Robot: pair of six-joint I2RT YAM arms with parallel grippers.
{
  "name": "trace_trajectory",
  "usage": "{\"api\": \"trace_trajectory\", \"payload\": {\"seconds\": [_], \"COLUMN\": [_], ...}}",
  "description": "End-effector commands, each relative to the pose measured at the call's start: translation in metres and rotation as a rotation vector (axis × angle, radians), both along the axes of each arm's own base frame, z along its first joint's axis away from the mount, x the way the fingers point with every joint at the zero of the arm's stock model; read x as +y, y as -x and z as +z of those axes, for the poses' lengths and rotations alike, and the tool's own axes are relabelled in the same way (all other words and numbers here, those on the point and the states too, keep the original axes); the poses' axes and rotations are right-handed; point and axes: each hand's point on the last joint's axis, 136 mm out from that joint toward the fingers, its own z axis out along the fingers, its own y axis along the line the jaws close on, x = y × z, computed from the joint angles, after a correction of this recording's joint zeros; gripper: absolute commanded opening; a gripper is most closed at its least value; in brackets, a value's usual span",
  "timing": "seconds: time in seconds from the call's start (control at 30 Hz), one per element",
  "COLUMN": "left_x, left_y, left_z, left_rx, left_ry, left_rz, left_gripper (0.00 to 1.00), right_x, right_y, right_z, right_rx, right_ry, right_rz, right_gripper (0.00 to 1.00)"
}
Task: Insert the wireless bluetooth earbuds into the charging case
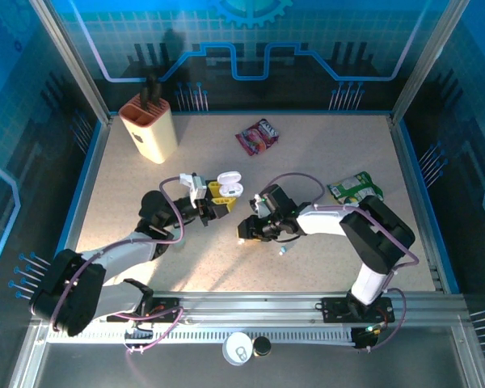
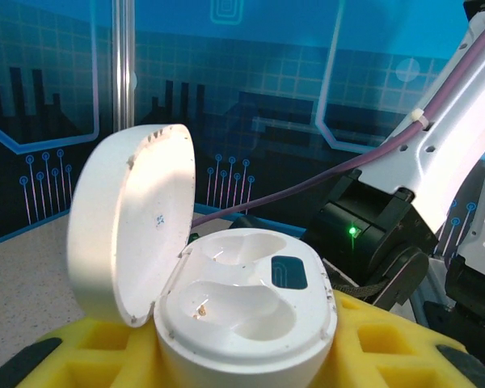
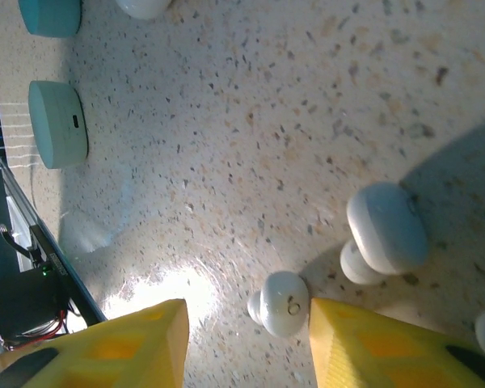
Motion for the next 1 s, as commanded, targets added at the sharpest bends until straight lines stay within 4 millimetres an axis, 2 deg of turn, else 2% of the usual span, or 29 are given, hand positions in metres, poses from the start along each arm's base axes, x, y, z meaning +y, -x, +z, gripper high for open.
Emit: {"api": "trace_trajectory", "payload": {"seconds": [0.0,0.2,0.53,0.67,0.97], "left_x": [0.004,0.004,0.005,0.005,0.005], "left_y": [0.003,0.005,0.007,0.008,0.009], "left_z": [0.003,0.003,0.002,0.001,0.002], "left_rx": [-0.031,-0.027,-0.026,-0.026,-0.027], "left_ry": [0.002,-0.001,-0.009,-0.013,-0.013], "left_rz": [0.016,0.006,0.004,0.006,0.004], "left_gripper": [0.38,0.38,0.38,0.38,0.38], "right_x": [-0.003,-0.001,0.011,0.011,0.01], "right_y": [0.002,0.005,0.001,0.002,0.001], "right_z": [0.001,-0.011,-0.016,-0.017,-0.032], "right_rx": [-0.004,0.034,0.046,0.048,0.086], "right_ry": [0.007,0.031,0.027,0.033,0.058], "right_rz": [-0.032,-0.046,-0.041,-0.043,-0.067], "right_gripper": [0.42,0.4,0.35,0.26,0.21]}}
